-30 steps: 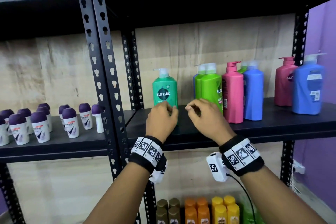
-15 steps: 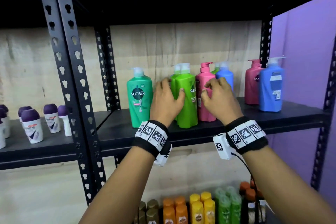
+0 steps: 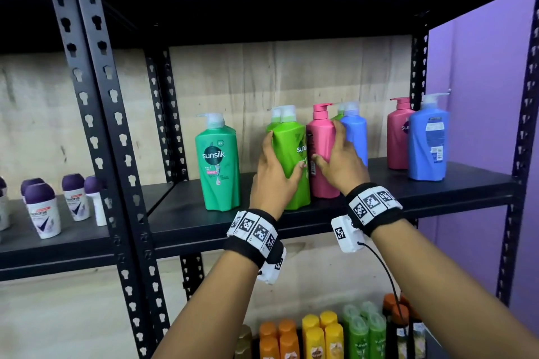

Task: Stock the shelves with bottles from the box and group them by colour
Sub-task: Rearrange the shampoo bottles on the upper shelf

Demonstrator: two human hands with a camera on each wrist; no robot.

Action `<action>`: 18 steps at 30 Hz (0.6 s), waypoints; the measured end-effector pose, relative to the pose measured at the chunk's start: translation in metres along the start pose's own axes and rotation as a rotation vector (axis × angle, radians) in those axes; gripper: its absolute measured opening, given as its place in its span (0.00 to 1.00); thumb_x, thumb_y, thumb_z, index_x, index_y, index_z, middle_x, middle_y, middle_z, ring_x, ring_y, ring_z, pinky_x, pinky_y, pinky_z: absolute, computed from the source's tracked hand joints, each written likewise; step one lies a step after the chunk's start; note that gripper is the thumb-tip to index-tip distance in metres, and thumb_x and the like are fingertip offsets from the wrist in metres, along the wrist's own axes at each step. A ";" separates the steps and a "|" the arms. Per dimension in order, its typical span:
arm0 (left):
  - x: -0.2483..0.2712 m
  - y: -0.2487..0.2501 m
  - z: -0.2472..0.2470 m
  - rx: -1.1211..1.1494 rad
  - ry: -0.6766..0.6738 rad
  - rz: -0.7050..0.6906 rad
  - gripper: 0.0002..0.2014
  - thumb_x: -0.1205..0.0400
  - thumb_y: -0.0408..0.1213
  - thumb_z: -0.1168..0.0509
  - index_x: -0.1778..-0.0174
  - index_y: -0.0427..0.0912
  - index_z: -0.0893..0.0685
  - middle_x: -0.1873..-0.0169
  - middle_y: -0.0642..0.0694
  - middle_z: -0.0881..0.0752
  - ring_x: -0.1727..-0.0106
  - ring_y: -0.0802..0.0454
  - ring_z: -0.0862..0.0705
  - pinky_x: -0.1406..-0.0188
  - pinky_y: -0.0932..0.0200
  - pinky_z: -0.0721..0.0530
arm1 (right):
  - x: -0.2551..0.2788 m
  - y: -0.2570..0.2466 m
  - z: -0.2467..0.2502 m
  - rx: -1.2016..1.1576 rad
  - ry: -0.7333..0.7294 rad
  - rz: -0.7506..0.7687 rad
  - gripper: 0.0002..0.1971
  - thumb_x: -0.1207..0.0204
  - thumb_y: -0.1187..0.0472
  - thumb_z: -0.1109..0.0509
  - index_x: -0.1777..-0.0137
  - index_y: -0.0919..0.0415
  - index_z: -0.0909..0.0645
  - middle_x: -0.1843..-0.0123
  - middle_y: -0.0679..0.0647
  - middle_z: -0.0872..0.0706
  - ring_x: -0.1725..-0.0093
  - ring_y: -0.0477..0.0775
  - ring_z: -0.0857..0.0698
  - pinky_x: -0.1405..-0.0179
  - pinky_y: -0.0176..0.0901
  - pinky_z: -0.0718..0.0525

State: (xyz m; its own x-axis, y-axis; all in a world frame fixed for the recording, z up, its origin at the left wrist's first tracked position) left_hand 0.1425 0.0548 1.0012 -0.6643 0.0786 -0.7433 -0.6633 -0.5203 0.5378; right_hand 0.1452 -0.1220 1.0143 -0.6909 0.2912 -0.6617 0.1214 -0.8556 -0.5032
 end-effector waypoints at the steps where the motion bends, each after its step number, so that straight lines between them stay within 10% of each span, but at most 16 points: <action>1: 0.002 0.000 0.000 -0.004 0.004 0.007 0.45 0.19 0.53 0.29 0.13 0.54 0.51 0.21 0.39 0.28 0.29 0.34 0.19 0.35 0.42 0.18 | 0.000 0.001 -0.001 -0.008 0.006 0.000 0.45 0.18 0.48 0.30 0.11 0.47 0.57 0.29 0.68 0.24 0.35 0.71 0.17 0.40 0.65 0.18; 9: 0.004 -0.003 0.002 -0.077 0.080 0.068 0.49 0.26 0.60 0.29 0.15 0.59 0.52 0.22 0.47 0.33 0.29 0.36 0.20 0.39 0.38 0.17 | 0.009 0.012 0.004 -0.123 0.135 0.006 0.46 0.29 0.43 0.29 0.15 0.34 0.52 0.35 0.62 0.27 0.36 0.72 0.22 0.39 0.64 0.20; 14: -0.002 -0.008 -0.012 0.060 0.076 0.131 0.49 0.24 0.65 0.29 0.14 0.47 0.43 0.27 0.39 0.31 0.21 0.37 0.31 0.23 0.43 0.29 | 0.010 0.015 -0.008 -0.361 0.161 0.057 0.45 0.21 0.43 0.29 0.11 0.46 0.52 0.21 0.61 0.32 0.23 0.63 0.29 0.22 0.53 0.29; 18: 0.001 -0.008 -0.024 0.191 0.152 0.119 0.41 0.22 0.52 0.25 0.18 0.38 0.34 0.32 0.36 0.27 0.28 0.36 0.25 0.26 0.46 0.27 | 0.011 0.016 -0.020 -0.585 0.155 0.024 0.42 0.19 0.42 0.29 0.12 0.48 0.49 0.17 0.54 0.30 0.26 0.57 0.21 0.29 0.43 0.26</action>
State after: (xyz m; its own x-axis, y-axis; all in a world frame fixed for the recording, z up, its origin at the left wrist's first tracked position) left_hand 0.1553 0.0383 0.9863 -0.6920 -0.1092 -0.7136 -0.6460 -0.3477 0.6796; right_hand 0.1537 -0.1240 0.9879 -0.5765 0.3715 -0.7277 0.5377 -0.4981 -0.6803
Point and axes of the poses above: each hand's wrist, its own x-axis away from the middle knuckle, its own z-axis out of the back of the hand, y = z × x, the point moved 4 cm from there along -x, towards the middle knuckle
